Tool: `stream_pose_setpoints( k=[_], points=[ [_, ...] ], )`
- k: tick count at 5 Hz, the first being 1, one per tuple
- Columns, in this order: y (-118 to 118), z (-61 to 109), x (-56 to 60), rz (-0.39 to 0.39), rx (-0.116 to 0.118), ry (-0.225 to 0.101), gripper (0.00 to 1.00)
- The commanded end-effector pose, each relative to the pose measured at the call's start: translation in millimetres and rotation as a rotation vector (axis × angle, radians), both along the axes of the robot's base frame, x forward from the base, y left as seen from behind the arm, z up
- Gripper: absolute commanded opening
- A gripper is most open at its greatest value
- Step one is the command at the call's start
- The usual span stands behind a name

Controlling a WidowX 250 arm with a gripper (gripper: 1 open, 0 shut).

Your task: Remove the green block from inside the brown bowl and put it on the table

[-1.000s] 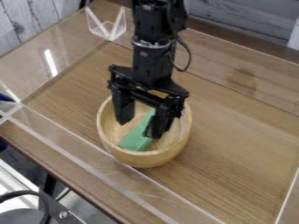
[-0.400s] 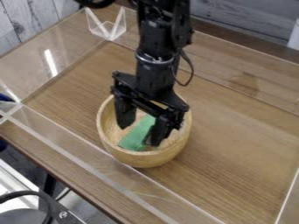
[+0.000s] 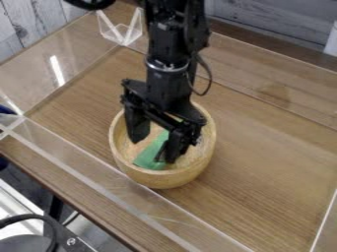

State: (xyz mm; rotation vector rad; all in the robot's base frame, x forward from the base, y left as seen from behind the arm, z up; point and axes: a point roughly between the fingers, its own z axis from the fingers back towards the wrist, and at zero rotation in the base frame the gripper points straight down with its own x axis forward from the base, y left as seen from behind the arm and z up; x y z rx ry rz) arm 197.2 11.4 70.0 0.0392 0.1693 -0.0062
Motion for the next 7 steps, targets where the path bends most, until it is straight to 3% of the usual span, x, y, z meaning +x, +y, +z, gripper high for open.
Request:
stream_pose_setpoints(
  k=[1,2,3,5,7],
  points=[
    [4.0,-9.1,4.8,0.018,-0.023,-0.025,1.00],
    [3.6,-17.6,5.9,0.011,-0.033,-0.008,1.00],
    [2.6,-20.0,7.8,0.003,-0.045,-0.004,0.00],
    [-1.6,12.2,27.9,0.037,-0.095,-0.029,0.00],
    [-2.0,-5.8,33.9,0.006,-0.024,0.025,0.00]
  ],
)
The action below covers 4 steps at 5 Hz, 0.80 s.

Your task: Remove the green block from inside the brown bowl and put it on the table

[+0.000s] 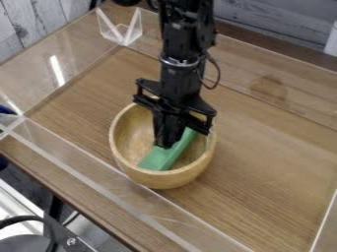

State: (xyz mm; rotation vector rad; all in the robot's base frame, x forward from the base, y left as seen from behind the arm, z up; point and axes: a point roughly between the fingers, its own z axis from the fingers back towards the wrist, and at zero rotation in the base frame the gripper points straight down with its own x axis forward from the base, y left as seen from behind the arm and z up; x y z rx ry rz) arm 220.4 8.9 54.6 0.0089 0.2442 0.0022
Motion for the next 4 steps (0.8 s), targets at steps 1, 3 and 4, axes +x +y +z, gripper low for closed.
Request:
stream_pose_setpoints(
  k=[1,3,4],
  points=[
    [2.3,8.4,14.8,0.011,0.007,-0.060,1.00],
    [4.2,10.3,21.4,0.068,0.002,-0.065,1.00],
    [5.4,-0.8,22.6,0.112,0.002,-0.038,1.00]
  ],
)
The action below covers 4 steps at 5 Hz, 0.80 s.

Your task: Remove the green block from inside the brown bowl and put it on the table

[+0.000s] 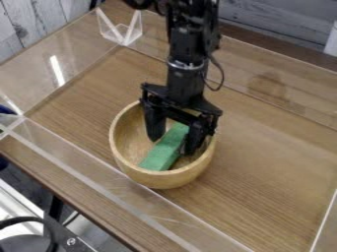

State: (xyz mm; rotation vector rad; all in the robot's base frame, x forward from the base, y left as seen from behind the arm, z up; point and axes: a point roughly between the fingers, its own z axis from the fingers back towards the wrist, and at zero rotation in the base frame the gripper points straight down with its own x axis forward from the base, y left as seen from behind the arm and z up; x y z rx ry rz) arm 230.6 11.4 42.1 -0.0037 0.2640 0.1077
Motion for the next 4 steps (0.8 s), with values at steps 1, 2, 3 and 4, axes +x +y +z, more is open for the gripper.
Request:
stream_pose_setpoints(
  k=[1,2,3,4],
  points=[
    [4.5,0.5,14.1,0.059,0.003,-0.033,1.00],
    [5.6,-5.9,16.6,0.061,0.013,-0.024,1.00],
    [6.9,-13.4,19.6,0.064,0.023,-0.014,1.00],
    [7.7,-6.2,21.3,0.065,0.024,-0.034,1.00]
  ],
)
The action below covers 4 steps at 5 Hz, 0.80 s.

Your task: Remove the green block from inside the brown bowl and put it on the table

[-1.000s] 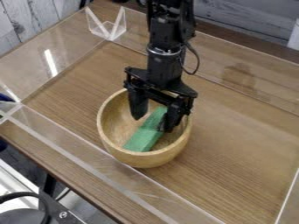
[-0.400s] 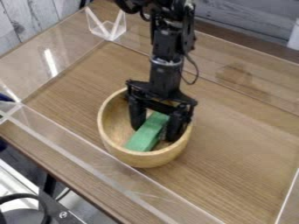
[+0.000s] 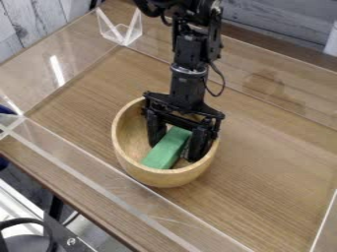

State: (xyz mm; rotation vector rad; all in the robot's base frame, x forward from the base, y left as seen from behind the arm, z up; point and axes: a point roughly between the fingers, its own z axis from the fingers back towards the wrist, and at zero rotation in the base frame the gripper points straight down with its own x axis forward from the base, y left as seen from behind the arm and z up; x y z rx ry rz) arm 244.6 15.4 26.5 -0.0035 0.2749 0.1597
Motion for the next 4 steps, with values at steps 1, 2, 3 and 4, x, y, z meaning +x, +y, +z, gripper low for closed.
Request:
stream_pose_setpoints(
  k=[1,2,3,4],
  points=[
    [4.4,15.7,8.8,0.016,0.019,-0.062,1.00],
    [1.0,13.0,9.0,0.012,0.031,-0.068,1.00],
    [-2.7,10.1,9.3,0.007,0.044,-0.076,1.00],
    [-1.3,6.7,8.3,-0.001,0.054,-0.071,1.00]
  ],
)
